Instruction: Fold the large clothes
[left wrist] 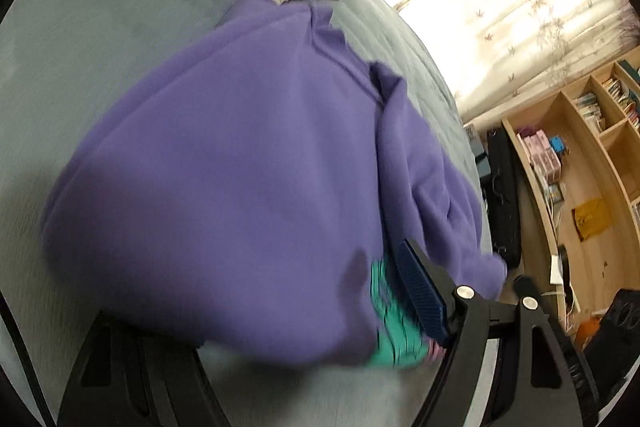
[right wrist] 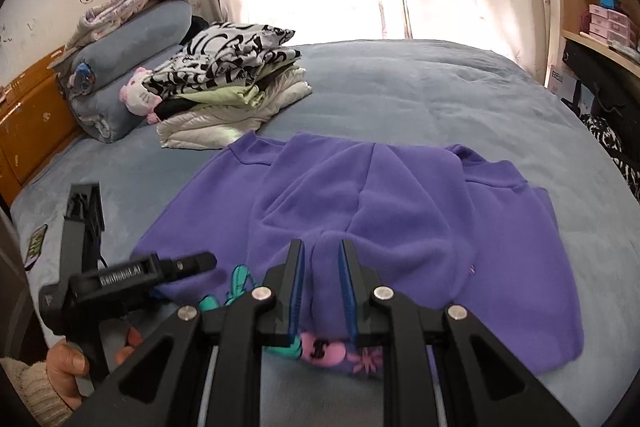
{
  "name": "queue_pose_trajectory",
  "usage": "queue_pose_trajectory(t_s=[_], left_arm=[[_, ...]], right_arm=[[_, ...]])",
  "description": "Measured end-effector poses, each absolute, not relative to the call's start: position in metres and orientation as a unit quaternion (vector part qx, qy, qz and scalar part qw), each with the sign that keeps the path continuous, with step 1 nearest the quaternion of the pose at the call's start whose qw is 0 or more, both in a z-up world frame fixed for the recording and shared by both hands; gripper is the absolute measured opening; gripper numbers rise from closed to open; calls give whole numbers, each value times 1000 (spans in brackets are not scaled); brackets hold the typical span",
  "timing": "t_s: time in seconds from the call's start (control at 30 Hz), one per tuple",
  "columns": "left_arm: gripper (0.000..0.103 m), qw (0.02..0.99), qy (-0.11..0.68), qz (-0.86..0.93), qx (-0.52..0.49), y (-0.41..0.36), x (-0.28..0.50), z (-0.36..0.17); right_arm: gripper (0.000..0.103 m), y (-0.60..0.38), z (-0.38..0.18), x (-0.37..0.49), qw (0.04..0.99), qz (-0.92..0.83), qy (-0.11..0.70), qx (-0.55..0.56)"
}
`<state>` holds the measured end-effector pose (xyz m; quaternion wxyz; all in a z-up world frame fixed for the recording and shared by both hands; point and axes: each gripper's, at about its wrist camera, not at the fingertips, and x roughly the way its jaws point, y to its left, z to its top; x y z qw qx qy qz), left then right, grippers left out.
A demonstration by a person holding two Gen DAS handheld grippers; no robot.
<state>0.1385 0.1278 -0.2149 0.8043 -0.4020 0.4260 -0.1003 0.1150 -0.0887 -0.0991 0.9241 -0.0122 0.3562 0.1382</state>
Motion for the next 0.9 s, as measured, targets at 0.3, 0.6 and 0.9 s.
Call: queue_pose_trajectory(t_s=[0.3,0.6,0.9], left_arm=[[21,892,342,-80,-286,114,146,-164],[18,939,272,-159,-139,21,156,-78],[18,934,248,-253,-47,-79,156,-38]], right_arm=[[12,-89,-162,151,893,137,428,13],[13,-111,-170,143,879,162,442,77],[12,-191,-154,126,833,203,473,205]])
